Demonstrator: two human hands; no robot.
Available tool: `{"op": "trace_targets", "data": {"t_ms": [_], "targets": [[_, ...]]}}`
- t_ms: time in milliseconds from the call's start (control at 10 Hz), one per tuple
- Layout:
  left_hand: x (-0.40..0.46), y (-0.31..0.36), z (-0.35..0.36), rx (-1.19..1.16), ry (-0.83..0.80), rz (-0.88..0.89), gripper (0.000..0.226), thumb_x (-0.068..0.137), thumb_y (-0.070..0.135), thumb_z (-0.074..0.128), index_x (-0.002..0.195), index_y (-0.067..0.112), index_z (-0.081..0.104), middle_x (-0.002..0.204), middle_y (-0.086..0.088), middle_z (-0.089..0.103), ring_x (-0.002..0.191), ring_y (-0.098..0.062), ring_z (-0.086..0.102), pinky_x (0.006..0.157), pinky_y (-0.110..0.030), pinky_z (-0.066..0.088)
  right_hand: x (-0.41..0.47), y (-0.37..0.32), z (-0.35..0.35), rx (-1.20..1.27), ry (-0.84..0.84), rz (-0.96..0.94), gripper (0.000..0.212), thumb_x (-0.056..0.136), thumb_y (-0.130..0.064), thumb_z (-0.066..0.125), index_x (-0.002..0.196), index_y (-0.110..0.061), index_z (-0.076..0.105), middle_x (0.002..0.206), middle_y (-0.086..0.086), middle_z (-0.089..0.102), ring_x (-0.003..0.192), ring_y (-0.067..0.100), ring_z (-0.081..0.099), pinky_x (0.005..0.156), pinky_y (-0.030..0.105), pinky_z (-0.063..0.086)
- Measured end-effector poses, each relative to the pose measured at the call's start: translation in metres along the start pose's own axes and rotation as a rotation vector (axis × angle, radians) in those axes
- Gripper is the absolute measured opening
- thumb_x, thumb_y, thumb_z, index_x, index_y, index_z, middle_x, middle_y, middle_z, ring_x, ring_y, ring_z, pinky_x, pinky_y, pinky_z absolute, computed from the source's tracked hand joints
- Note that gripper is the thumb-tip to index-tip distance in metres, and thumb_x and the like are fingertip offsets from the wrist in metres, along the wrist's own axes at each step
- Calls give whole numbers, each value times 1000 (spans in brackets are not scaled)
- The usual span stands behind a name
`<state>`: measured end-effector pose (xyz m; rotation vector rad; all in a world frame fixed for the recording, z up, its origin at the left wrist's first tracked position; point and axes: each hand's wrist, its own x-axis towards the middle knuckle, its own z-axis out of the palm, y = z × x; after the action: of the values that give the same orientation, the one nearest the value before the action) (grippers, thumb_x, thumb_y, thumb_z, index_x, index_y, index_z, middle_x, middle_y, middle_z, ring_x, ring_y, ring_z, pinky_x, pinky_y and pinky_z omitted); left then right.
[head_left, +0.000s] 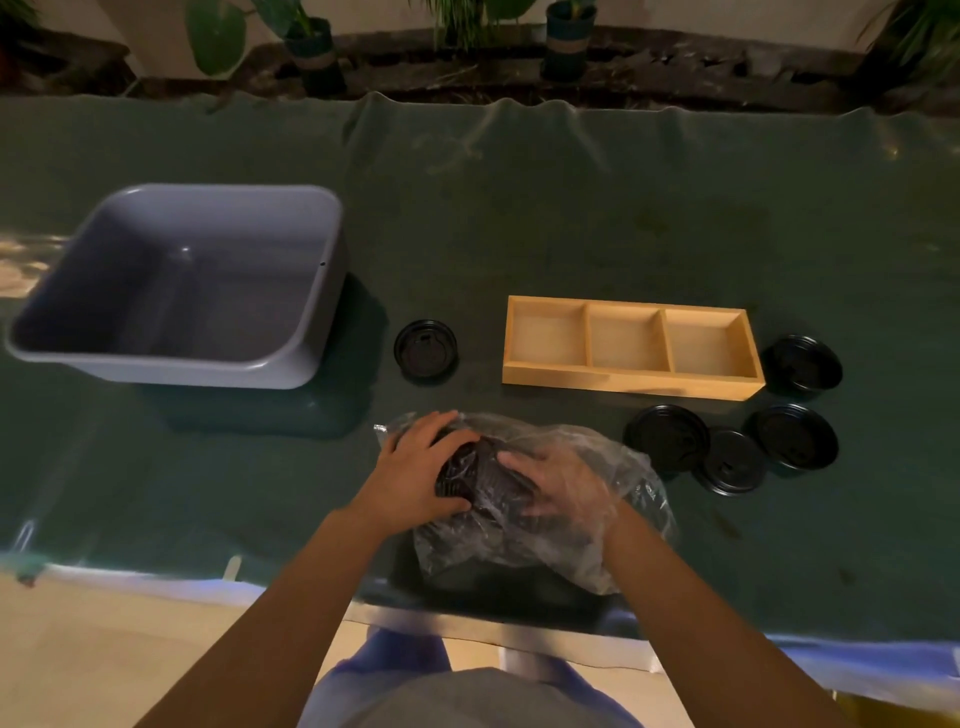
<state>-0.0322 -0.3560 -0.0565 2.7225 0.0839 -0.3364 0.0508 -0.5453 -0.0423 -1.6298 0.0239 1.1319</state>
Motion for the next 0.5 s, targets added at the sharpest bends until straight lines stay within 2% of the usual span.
{"op": "trace_targets", "data": {"t_ms": [100, 200, 300, 400, 500], "targets": [[1, -2, -2, -42, 6, -17, 80, 65, 48, 72, 135, 39, 33, 149, 3, 27, 139, -20, 21, 113, -53, 22, 5, 2, -7, -12, 9, 27, 41, 88, -28, 59, 116, 2, 56, 119, 25, 60, 99, 25, 62, 62, 26, 56], [4, -1, -4, -69, -2, -33, 76, 68, 48, 71, 134, 37, 35, 146, 2, 32, 135, -20, 26, 110, -53, 27, 7, 11, -25, 32, 110, 151, 57, 80, -29, 69, 126, -4, 48, 128, 19, 53, 113, 36, 56, 67, 32, 57], [7, 2, -4, -51, -16, -40, 74, 69, 48, 70, 134, 38, 35, 146, 2, 32, 135, -21, 26, 108, -54, 29, 8, 18, -33, 114, 149, 157, 61, 79, -27, 70, 129, -5, 44, 132, 20, 48, 117, 37, 52, 65, 33, 57], [9, 4, -4, -32, -23, -49, 73, 69, 49, 69, 133, 38, 35, 145, 2, 33, 134, -21, 26, 107, -56, 30, 8, 27, -34, 121, 199, 97, 53, 85, -26, 63, 131, -14, 40, 136, 16, 45, 116, 35, 51, 68, 36, 52], [9, 3, -4, -42, -25, -52, 74, 69, 49, 70, 133, 38, 35, 145, 2, 33, 134, -20, 26, 107, -55, 30, 10, 32, -32, 116, 246, 30, 48, 88, -29, 57, 132, -25, 40, 137, 9, 45, 115, 29, 50, 79, 41, 49]]}}
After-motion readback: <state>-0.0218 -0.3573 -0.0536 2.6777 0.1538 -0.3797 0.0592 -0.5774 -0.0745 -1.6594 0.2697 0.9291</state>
